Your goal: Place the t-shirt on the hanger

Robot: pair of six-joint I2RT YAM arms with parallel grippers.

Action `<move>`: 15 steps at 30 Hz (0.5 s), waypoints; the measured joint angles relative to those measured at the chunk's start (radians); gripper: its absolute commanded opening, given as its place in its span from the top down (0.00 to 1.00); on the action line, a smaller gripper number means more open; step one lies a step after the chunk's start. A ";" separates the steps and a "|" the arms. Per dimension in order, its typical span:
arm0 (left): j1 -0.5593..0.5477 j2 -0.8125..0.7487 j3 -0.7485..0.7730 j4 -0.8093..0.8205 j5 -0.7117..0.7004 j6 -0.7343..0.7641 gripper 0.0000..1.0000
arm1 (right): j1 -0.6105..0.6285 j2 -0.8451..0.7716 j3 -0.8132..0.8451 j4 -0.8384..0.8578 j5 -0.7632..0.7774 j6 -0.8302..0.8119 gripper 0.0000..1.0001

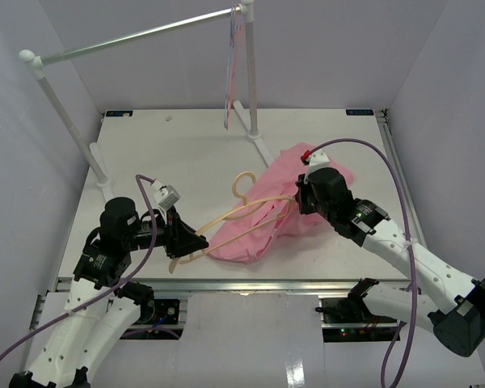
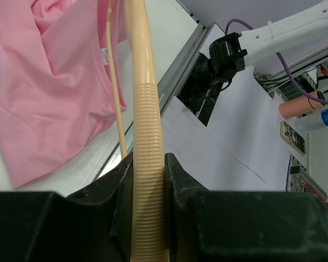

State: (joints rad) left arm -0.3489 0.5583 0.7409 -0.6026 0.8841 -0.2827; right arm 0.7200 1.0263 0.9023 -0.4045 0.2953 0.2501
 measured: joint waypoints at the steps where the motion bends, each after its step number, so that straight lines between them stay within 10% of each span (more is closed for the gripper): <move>1: 0.000 0.008 0.002 0.009 0.000 -0.003 1.00 | -0.001 -0.005 0.014 -0.005 -0.012 0.000 0.92; 15: -0.002 0.098 -0.039 0.341 0.016 -0.090 1.00 | -0.003 -0.006 0.254 -0.061 -0.270 -0.019 0.92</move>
State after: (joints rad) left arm -0.3505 0.6564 0.7023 -0.2619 0.9002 -0.3723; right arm 0.7174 1.0206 1.1567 -0.4657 0.0253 0.2313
